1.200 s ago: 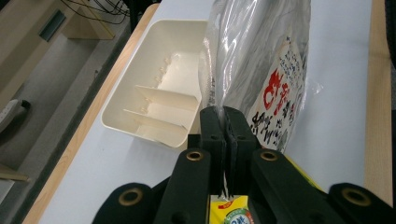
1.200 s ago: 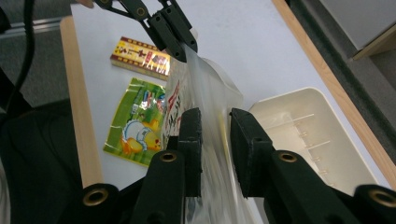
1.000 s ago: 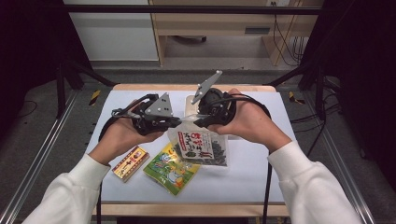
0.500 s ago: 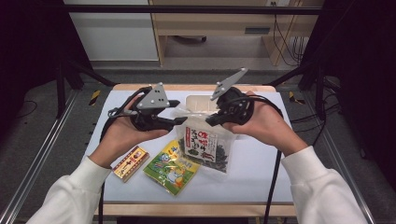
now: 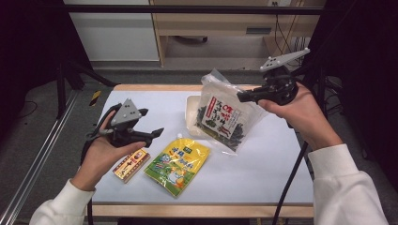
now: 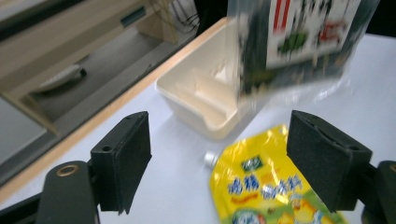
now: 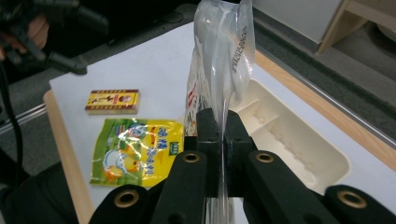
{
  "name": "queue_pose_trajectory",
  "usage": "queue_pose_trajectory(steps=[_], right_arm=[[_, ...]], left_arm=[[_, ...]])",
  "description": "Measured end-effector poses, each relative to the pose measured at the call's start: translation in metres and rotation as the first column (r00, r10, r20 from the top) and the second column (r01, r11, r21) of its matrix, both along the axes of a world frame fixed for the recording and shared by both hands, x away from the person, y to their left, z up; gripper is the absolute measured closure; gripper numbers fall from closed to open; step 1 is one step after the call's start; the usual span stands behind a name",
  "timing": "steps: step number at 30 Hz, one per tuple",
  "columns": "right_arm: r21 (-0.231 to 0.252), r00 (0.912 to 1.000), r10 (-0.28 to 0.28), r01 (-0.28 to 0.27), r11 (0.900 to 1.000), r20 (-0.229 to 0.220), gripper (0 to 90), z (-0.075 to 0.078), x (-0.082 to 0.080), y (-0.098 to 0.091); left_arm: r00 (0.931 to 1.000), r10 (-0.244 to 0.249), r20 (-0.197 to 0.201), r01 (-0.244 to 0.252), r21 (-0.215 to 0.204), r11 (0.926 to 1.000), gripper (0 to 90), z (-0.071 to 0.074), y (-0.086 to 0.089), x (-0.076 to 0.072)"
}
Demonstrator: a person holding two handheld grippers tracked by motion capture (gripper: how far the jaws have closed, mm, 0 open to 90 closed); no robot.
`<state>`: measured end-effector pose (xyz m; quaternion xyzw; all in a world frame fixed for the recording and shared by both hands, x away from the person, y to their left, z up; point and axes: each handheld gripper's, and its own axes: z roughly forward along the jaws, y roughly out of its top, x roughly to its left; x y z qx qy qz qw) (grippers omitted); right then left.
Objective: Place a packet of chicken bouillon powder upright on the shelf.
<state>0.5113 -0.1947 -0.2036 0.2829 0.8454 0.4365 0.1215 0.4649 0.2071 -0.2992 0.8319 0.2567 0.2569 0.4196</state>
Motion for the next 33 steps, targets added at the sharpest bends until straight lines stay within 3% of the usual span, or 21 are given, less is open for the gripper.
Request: queue_pose_trajectory(steps=[2, 5, 8, 10, 16, 20, 23, 25, 27, 33], right_arm=[[0.013, 0.9995, -0.031, 0.031, 0.9994, -0.006, 88.6, 0.002, 0.007, -0.005], [0.021, 0.9976, -0.068, 0.068, 0.9974, -0.011, 88.7, 0.004, 0.019, -0.011], [0.025, 0.9959, -0.090, 0.090, 0.9956, -0.012, 88.7, 0.008, 0.029, -0.014], [0.034, 0.9951, -0.099, 0.099, 0.9945, -0.005, 88.7, 0.013, 0.035, -0.016], [0.063, 0.9895, -0.143, 0.142, 0.9879, 0.020, 88.7, 0.030, 0.053, -0.022], [0.094, 0.9856, -0.167, 0.164, 0.9820, 0.026, 88.7, 0.033, 0.066, -0.025], [0.112, 0.9786, -0.202, 0.197, 0.9739, 0.036, 88.7, 0.031, 0.074, -0.026], [0.138, 0.9752, -0.219, 0.212, 0.9676, 0.035, 88.7, 0.029, 0.076, -0.027], [0.152, 0.9710, -0.237, 0.229, 0.9614, 0.033, 88.7, 0.028, 0.079, -0.028], [0.148, 0.9636, -0.266, 0.260, 0.9543, 0.026, 88.7, 0.025, 0.084, -0.028]], left_arm=[[0.9990, 0.046, -0.002, -0.046, 0.002, 0.9990, 21.4, -0.018, 0.014, -0.001], [0.9950, 0.089, -0.047, -0.090, -0.028, 0.9955, 20.5, -0.041, 0.030, -0.004], [0.9902, 0.126, -0.060, -0.129, -0.042, 0.9908, 20.1, -0.062, 0.046, -0.011], [0.9849, 0.158, -0.070, -0.163, -0.063, 0.9847, 20.0, -0.077, 0.056, -0.015], [0.9716, 0.206, -0.117, -0.214, -0.064, 0.9747, 18.6, -0.113, 0.074, -0.033], [0.9632, 0.239, -0.123, -0.249, -0.071, 0.9660, 15.0, -0.120, 0.083, -0.043], [0.9657, 0.233, -0.115, -0.242, -0.070, 0.9678, 10.3, -0.124, 0.092, -0.051], [0.9627, 0.245, -0.115, -0.256, -0.095, 0.9620, 10.3, -0.126, 0.096, -0.055], [0.9615, 0.248, -0.119, -0.260, -0.097, 0.9608, 9.7, -0.130, 0.101, -0.057], [0.9518, 0.283, -0.119, -0.296, -0.114, 0.9484, 9.2, -0.132, 0.109, -0.058]])
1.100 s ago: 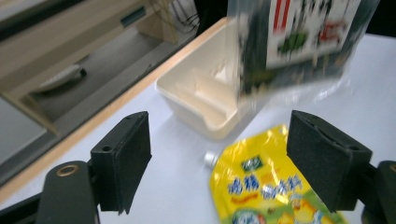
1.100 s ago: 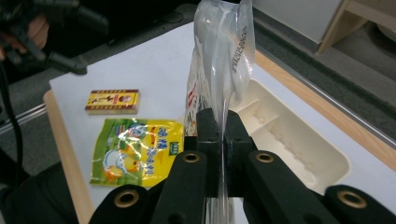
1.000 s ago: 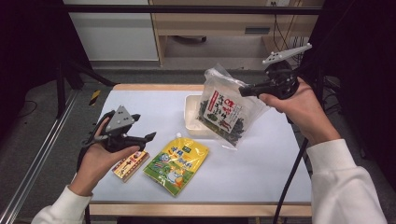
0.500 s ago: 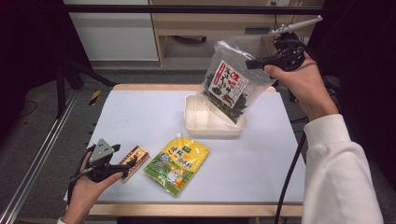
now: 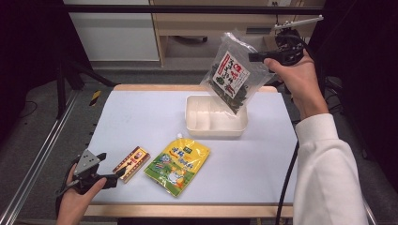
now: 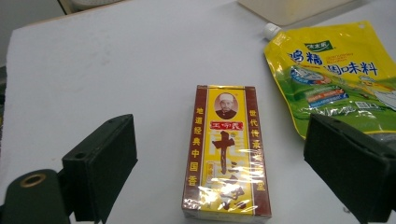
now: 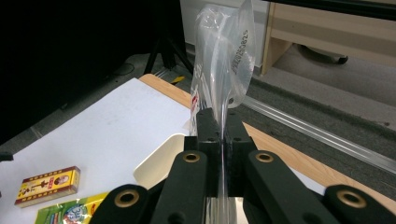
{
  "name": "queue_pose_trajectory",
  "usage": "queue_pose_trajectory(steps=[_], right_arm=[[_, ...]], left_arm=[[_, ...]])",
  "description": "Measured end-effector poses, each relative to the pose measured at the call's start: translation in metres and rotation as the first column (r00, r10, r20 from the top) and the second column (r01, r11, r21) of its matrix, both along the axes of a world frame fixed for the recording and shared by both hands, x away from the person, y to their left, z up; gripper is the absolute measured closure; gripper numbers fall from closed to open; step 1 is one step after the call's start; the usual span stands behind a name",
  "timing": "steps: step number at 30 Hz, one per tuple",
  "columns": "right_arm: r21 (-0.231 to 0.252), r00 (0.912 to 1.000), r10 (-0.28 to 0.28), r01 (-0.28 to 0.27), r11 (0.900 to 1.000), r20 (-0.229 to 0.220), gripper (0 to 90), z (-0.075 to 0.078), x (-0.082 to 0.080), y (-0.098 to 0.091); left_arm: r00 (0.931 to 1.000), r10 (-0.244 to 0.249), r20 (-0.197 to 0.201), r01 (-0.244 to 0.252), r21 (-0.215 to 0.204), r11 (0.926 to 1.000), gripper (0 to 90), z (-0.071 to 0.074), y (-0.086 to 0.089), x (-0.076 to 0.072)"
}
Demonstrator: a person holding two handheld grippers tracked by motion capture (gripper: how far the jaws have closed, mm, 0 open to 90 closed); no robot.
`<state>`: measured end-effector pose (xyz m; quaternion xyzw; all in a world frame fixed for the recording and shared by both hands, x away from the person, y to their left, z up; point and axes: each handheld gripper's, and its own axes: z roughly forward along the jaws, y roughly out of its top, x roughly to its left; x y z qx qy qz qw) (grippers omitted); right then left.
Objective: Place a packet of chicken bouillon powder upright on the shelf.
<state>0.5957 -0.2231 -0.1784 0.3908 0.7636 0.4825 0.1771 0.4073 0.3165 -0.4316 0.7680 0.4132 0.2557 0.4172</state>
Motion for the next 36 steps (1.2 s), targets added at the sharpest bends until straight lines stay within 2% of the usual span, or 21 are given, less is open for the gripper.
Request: queue_pose_trajectory(steps=[7, 15, 36], right_arm=[[0.004, 0.9999, -0.011, 0.011, 0.9999, -0.008, 88.7, -0.006, 0.003, -0.003], [0.001, 0.9996, -0.022, 0.022, 0.9998, -0.017, 88.8, -0.019, 0.011, -0.006], [0.011, 0.9965, -0.060, 0.061, 0.9981, -0.058, 88.7, -0.039, 0.012, -0.019]], left_arm=[[1.0000, 0.002, 0.008, -0.003, 0.017, 0.9999, 9.3, 0.000, 0.001, 0.000], [1.0000, 0.004, 0.003, -0.004, 0.021, 0.9998, 9.2, -0.003, 0.001, 0.001], [1.0000, -0.004, -0.003, 0.004, 0.019, 0.9998, 9.2, -0.004, 0.000, 0.001]])
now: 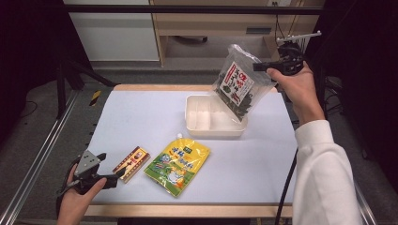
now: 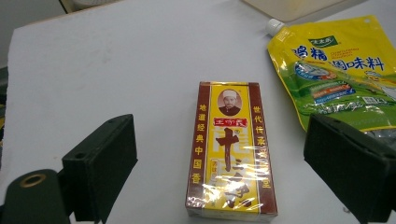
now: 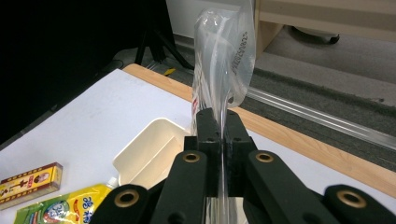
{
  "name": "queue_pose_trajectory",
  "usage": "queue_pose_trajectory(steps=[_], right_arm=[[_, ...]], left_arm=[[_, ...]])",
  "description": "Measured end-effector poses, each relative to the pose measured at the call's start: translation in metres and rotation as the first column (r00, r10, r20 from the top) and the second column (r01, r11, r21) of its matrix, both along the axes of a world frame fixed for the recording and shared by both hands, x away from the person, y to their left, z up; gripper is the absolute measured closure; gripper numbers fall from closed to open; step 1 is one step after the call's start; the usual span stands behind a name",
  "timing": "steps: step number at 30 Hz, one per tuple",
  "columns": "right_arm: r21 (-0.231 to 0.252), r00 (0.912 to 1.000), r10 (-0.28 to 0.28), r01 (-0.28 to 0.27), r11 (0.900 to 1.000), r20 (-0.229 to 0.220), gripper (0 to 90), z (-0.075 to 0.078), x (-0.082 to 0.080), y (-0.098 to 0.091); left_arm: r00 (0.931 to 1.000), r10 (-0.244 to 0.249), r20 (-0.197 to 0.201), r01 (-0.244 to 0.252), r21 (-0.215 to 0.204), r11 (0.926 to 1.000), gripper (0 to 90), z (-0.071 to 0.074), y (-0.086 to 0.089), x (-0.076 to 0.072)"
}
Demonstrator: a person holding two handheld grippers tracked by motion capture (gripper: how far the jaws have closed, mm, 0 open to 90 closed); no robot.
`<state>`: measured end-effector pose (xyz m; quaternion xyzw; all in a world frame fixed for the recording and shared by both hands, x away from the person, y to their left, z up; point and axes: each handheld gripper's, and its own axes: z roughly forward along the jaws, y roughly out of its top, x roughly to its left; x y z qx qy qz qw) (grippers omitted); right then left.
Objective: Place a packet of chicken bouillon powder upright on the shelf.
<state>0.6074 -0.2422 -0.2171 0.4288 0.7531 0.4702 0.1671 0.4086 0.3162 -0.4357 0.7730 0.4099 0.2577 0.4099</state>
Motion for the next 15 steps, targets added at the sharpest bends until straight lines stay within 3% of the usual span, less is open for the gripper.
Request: queue_pose_trajectory(steps=[11, 15], right_arm=[[-0.015, 0.9995, 0.014, -0.015, 0.9998, -0.029, 88.7, -0.016, 0.001, 0.003], [-0.019, 0.9992, -0.006, 0.005, 0.9998, -0.041, 88.7, -0.023, 0.006, 0.004]], left_arm=[[1.0000, -0.009, -0.004, 0.009, 0.001, 1.0000, 9.3, -0.001, -0.001, 0.000], [1.0000, -0.009, -0.004, 0.009, 0.002, 1.0000, 9.3, -0.001, -0.001, 0.000]])
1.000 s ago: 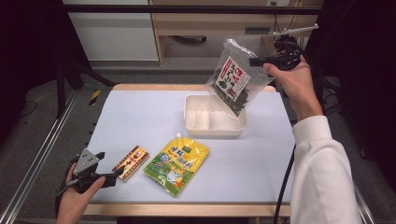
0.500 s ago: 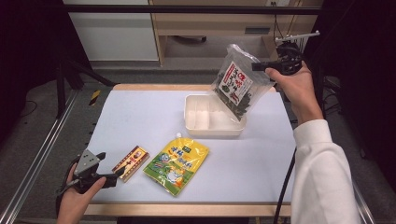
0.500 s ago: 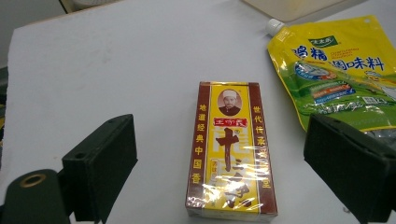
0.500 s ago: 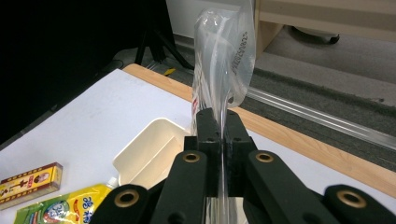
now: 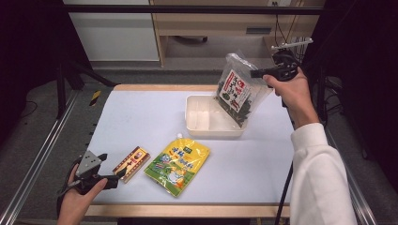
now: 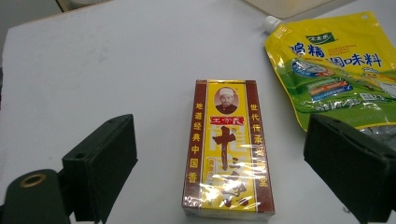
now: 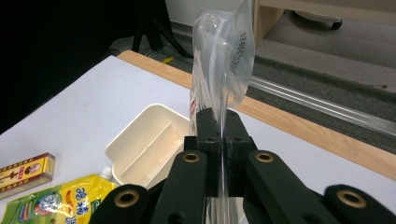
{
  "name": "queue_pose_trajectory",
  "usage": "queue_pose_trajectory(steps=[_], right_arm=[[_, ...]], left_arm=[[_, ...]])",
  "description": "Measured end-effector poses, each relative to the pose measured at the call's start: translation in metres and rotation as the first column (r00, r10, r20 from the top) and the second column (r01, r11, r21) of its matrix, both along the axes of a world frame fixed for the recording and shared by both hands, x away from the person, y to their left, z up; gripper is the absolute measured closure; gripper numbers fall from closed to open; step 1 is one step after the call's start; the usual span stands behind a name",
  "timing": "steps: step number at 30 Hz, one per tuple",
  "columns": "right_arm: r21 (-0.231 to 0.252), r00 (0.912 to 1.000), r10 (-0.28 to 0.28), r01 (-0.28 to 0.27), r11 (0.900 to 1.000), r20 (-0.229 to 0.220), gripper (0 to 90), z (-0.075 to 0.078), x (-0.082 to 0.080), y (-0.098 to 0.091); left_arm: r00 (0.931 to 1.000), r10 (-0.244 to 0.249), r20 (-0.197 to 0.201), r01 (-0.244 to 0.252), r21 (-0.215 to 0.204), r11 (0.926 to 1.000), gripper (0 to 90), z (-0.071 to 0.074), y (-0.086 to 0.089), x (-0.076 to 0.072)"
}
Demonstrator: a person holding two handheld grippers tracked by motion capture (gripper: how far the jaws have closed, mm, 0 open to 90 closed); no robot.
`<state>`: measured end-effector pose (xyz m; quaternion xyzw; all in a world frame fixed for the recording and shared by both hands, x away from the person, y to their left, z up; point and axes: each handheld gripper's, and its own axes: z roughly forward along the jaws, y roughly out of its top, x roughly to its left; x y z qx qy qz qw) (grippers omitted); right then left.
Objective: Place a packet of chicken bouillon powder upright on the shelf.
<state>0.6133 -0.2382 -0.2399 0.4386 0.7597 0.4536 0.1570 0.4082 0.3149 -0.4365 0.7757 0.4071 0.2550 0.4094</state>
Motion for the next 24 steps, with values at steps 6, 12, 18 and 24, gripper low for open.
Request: queue_pose_trajectory(steps=[6, 12, 18, 24], right_arm=[[-0.006, 1.0000, 0.004, -0.004, 1.0000, -0.003, 88.7, -0.004, 0.004, 0.002], [-0.018, 0.9997, 0.011, -0.012, 0.9998, -0.024, 88.6, -0.010, 0.007, 0.005], [-0.011, 0.9986, 0.023, -0.024, 0.9997, -0.047, 88.5, -0.023, 0.011, 0.008], [0.024, 0.9977, 0.028, -0.027, 0.9993, -0.062, 88.5, -0.041, 0.011, 0.005]], left_arm=[[0.9999, -0.009, -0.008, 0.009, 0.009, 0.9999, 9.2, -0.002, -0.002, 0.001], [0.9998, -0.015, -0.014, 0.015, 0.012, 0.9998, 9.2, -0.003, -0.004, 0.001], [0.9996, -0.021, -0.021, 0.021, 0.019, 0.9996, 9.3, -0.004, -0.005, 0.002], [0.9995, -0.019, -0.025, 0.019, 0.020, 0.9996, 9.2, -0.005, -0.005, 0.002]])
